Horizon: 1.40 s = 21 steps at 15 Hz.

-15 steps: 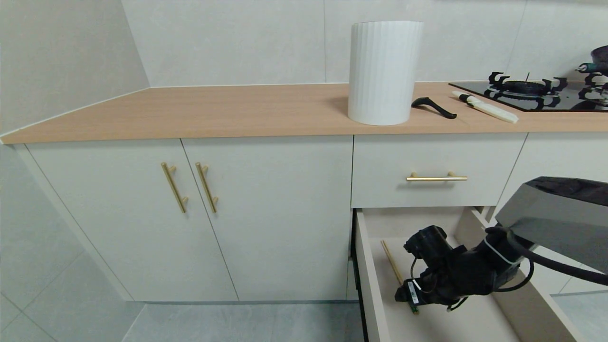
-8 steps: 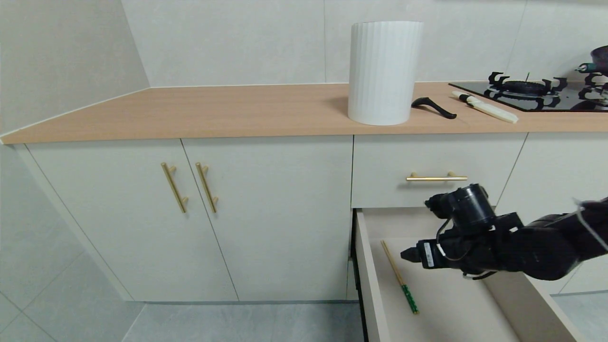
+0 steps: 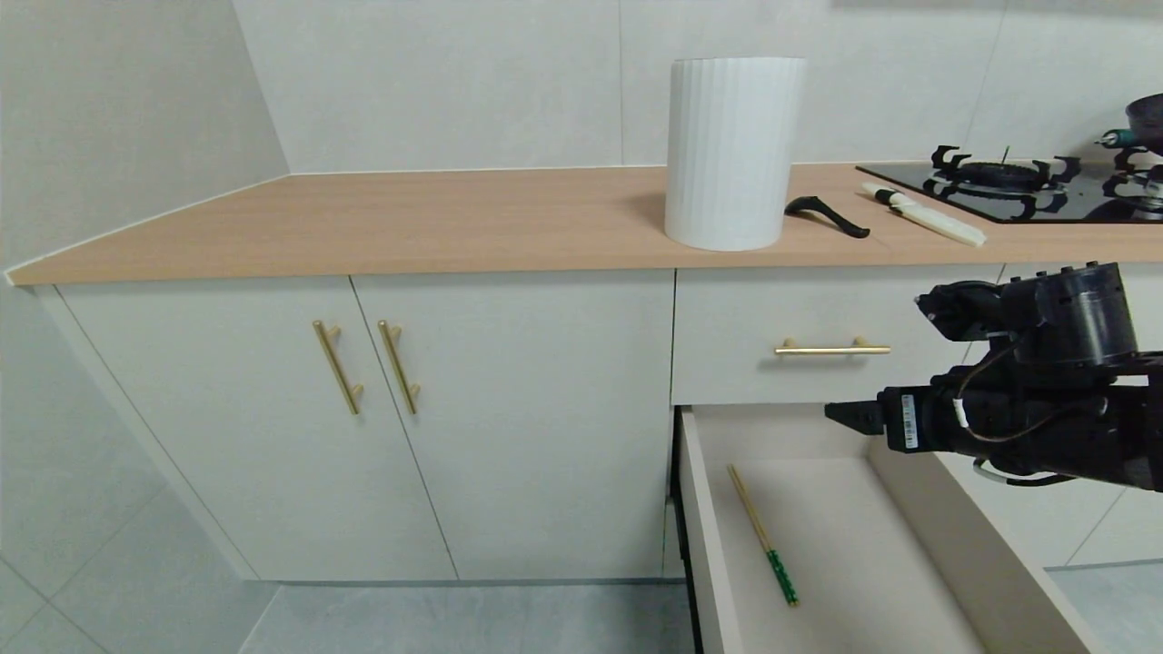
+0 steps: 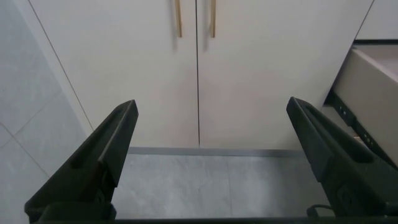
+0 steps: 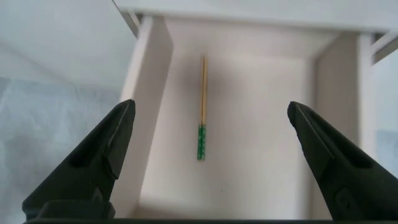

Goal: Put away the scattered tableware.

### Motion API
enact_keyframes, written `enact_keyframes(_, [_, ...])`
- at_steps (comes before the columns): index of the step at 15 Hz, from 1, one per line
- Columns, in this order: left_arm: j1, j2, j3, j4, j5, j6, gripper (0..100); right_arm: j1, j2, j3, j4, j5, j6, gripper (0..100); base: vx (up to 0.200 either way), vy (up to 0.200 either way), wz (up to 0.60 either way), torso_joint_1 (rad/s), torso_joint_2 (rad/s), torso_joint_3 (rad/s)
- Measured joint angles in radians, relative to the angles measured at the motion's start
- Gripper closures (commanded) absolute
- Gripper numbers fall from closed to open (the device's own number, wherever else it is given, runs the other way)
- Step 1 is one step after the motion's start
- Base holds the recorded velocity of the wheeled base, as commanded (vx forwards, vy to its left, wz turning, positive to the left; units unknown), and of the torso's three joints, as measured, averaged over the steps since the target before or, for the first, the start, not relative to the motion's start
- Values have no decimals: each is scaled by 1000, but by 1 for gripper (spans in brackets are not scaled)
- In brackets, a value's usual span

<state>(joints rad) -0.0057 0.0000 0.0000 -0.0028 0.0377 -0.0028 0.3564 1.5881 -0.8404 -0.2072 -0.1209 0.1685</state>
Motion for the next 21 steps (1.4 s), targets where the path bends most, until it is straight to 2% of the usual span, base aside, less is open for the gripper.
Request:
enact_keyframes(13, [0, 0, 0, 1, 0, 0, 0, -1, 5, 4, -7, 1, 1, 0, 0, 0, 0, 174, -465, -289])
enact_keyframes(16, [0, 0, 0, 1, 0, 0, 0, -3, 11, 1, -10, 2, -5, 0, 0, 0, 0, 100, -235, -139])
enact_keyframes(19, [0, 0, 0, 1, 0, 0, 0, -55, 49, -48, -88, 34, -102, 0, 0, 0, 0, 12, -25, -14])
enact_keyframes(21, [0, 0, 0, 1, 0, 0, 0, -101, 114, -135, -124, 62, -127, 0, 0, 0, 0, 0, 0, 0])
